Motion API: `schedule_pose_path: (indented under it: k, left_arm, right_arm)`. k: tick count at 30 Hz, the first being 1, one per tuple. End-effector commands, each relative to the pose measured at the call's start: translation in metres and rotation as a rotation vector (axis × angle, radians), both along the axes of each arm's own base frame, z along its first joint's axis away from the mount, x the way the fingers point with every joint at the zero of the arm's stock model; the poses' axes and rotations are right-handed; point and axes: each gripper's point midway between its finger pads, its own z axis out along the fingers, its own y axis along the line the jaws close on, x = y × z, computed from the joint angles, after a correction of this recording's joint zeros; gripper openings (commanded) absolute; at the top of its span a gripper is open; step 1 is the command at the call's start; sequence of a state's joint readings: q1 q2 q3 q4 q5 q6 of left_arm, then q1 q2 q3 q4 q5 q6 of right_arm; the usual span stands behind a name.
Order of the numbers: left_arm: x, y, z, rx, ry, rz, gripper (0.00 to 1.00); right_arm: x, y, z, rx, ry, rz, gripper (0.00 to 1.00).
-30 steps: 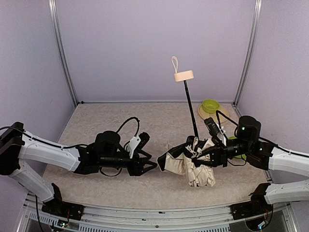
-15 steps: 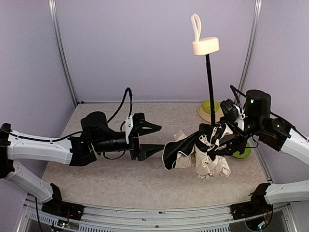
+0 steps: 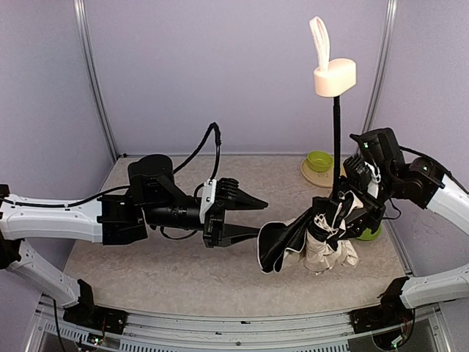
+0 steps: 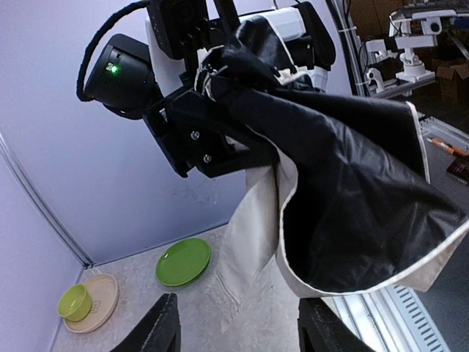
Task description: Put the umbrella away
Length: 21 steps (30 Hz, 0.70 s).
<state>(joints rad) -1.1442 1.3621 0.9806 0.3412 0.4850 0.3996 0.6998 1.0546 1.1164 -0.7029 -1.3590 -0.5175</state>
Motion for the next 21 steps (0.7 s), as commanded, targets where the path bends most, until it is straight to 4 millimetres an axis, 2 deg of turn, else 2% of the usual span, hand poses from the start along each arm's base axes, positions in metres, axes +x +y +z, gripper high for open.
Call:
schedule_pose_path:
  k: [1,3,5,9,11,13,17,19,21]
  left_arm:
    - [0.009,-0.019,-0.001,-0.002,-0.002,0.086,0.42]
    - [0.005,-0.03,0.007,-0.038,0.016,0.109,0.36]
    - [-0.009,-0.041,0.022,-0.081,0.009,0.094,0.37]
    - [-0.041,-0.062,0.047,-0.127,-0.008,0.038,0.48]
    - [-0.051,-0.069,0.054,-0.13,-0.003,0.024,0.49]
    - [-0.057,-0.07,0.058,-0.139,-0.01,0.018,0.57]
    - [-0.057,-0.072,0.068,-0.155,-0.003,0.063,0.75]
    - [-0.054,-0.075,0.064,-0.136,-0.019,0.088,0.77]
    - [-0.041,-0.072,0.06,-0.126,-0.027,0.153,0.78]
  right_arm:
    - [-0.012,-0.009,0.012,0.051,-0.023,0.036,0.0]
    - [-0.009,-0.007,0.011,0.045,-0.034,0.005,0.0]
    - [-0.005,-0.006,0.009,0.045,-0.052,-0.031,0.0]
    - [0.003,-0.004,0.006,0.07,-0.103,-0.105,0.0]
    - [0.005,-0.004,0.008,0.082,-0.123,-0.124,0.0]
    - [0.008,-0.003,0.01,0.084,-0.138,-0.141,0.0]
    - [0.003,-0.004,0.014,0.097,-0.144,-0.101,0.0]
    - [0.002,-0.004,0.019,0.106,-0.141,-0.081,0.0]
    - [0.002,-0.003,0.023,0.109,-0.141,-0.077,0.0]
